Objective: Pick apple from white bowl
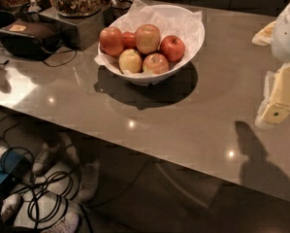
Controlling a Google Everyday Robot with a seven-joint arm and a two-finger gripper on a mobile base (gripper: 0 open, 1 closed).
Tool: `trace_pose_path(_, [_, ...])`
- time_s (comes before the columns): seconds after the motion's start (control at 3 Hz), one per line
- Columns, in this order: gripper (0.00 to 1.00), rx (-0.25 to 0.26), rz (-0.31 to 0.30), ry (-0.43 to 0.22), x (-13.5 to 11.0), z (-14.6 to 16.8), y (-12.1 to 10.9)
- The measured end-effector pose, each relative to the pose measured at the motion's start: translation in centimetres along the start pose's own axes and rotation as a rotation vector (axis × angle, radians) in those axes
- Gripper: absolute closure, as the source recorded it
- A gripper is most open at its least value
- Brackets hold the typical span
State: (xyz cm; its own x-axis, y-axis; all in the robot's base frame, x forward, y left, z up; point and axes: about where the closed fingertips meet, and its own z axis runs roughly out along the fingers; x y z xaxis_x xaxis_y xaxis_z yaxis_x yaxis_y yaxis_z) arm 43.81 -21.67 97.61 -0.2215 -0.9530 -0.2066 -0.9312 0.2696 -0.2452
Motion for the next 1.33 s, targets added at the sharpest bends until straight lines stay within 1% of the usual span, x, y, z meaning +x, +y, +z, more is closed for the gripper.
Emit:
trace_pose_path(0.33, [0.0,0.005,0.002,-0.003,-0.3,-0.2,-0.2])
trace_pose_path(0.67, [0.0,-0.017,0.022,-0.031,-2.0,-0.5,-1.3])
trace_pose_path(1.0, [0.0,-0.043,0.017,-0.052,-5.7,-1.0,-3.7])
trace_pose_path(1.33, [0.0,-0.029,-0.05,-0.067,-9.5,-1.3,-5.1])
